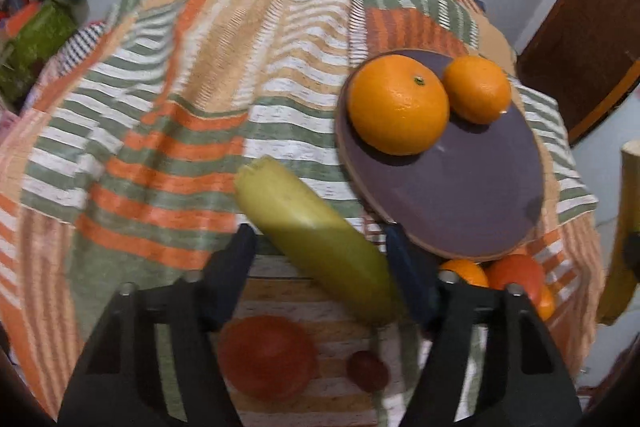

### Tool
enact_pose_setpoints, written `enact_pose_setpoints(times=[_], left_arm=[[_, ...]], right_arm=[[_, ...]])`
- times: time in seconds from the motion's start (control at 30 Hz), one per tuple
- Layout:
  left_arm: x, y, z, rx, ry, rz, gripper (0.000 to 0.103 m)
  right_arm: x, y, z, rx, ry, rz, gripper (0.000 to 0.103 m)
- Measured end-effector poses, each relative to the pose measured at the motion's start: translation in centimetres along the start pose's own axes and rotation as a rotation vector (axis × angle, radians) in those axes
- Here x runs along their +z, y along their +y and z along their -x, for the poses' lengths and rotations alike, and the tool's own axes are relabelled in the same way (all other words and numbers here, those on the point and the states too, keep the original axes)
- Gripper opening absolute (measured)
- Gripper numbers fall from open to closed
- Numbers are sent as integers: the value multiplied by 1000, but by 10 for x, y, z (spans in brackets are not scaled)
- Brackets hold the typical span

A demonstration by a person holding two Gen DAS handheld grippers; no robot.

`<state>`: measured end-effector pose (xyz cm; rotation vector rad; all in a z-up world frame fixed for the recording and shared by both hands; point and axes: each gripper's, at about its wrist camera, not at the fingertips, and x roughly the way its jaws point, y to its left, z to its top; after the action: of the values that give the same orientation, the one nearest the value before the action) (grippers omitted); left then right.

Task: Organize fruits
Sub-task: 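Grasp the pale green squash with the left tool while the right tool holds the corn cob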

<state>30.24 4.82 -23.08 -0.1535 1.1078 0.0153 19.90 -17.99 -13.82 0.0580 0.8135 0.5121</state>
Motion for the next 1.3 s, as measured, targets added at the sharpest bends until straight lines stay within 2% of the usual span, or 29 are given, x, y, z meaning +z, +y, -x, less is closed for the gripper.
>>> enact_pose_setpoints(times=[0.1,0.23,0.43,0.53,0.6,0.77,1.0,1.13,1.3], left_arm=[[-1,-11,1,42,-24,-59,62],[-3,-17,5,59,-40,-116,53],[-4,-1,16,10,-48,-134,39],[-4,2,23,24,-59,-150,26],[-1,3,22,23,-46,-149,27],[8,3,12,14,-6,-127,34],[13,2,-10,15,53,-89,52],[17,8,-22,-23,93,-58,55],[17,5,-25,5,81,-65,52]], right_arm=[[-2,-4,0,4,1,-15,36],[-4,-7,1,10,3,-21,36],[-4,-14,2,0,4,-26,36],[-4,-17,2,-4,3,-31,36],[-3,-19,1,-8,6,-32,36],[-4,-21,-1,-3,10,-46,36],[-6,-23,-4,-4,20,-45,36],[-7,-27,-7,-6,26,-48,36],[-8,-32,-14,-7,40,-59,36]])
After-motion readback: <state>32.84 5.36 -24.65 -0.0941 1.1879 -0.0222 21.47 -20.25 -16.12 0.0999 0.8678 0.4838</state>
